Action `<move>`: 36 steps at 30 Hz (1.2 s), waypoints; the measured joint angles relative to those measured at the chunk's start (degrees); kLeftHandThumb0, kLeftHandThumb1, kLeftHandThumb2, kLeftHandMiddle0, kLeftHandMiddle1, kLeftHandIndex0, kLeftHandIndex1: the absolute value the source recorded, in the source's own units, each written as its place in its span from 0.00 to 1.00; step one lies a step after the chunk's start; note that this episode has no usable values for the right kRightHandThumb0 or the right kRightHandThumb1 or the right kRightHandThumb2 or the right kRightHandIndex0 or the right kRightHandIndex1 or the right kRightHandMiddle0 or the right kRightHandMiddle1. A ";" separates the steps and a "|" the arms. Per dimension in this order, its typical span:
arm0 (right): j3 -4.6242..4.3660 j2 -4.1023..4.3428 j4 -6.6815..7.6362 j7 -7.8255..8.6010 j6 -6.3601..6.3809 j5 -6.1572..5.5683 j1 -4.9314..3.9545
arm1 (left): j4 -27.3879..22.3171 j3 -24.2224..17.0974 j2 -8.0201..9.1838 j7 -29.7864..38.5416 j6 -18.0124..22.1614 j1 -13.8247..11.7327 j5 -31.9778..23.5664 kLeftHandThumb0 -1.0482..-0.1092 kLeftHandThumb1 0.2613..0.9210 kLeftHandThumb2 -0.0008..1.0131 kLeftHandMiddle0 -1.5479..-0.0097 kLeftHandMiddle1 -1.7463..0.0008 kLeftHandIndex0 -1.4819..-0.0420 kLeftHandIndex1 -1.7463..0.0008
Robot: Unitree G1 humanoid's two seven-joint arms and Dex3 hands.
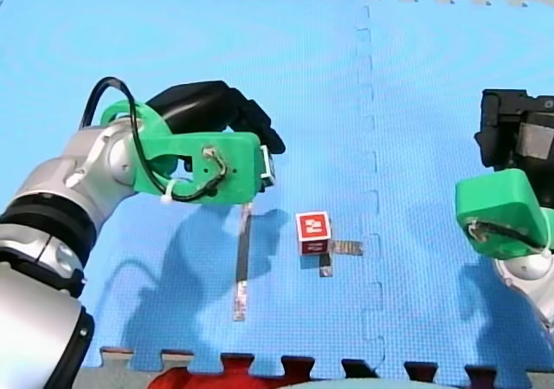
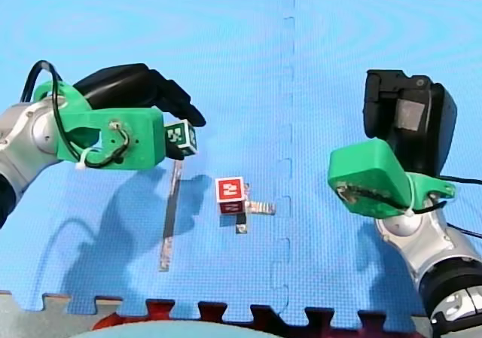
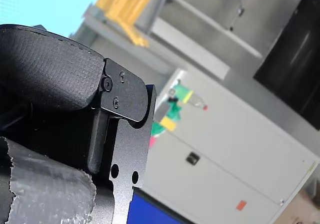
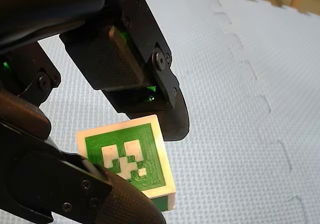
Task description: Stack cube left
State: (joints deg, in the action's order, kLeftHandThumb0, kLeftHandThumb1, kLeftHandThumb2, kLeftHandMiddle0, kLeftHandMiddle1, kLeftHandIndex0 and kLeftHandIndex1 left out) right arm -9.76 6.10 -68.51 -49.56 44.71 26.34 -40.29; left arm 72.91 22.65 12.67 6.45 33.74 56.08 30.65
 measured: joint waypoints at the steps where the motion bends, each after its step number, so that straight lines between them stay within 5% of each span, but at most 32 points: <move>1: 0.06 -0.01 -0.04 0.16 0.00 -0.11 0.01 | -0.06 -0.10 0.00 0.05 0.11 0.10 -0.14 0.60 0.81 0.00 0.37 0.00 0.13 1.00; 36: 0.52 -0.64 -0.54 0.03 -0.80 -0.58 -0.44 | -1.09 -1.37 -2.95 10.79 -0.56 3.28 -4.02 0.58 0.79 0.00 0.36 0.00 0.12 1.00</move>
State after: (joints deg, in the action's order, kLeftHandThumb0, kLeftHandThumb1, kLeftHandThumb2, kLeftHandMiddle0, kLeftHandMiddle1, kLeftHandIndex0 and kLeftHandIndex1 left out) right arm -9.24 5.46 -69.05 -49.53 43.91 25.76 -40.72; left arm 71.82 21.29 9.72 17.24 33.18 59.37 26.62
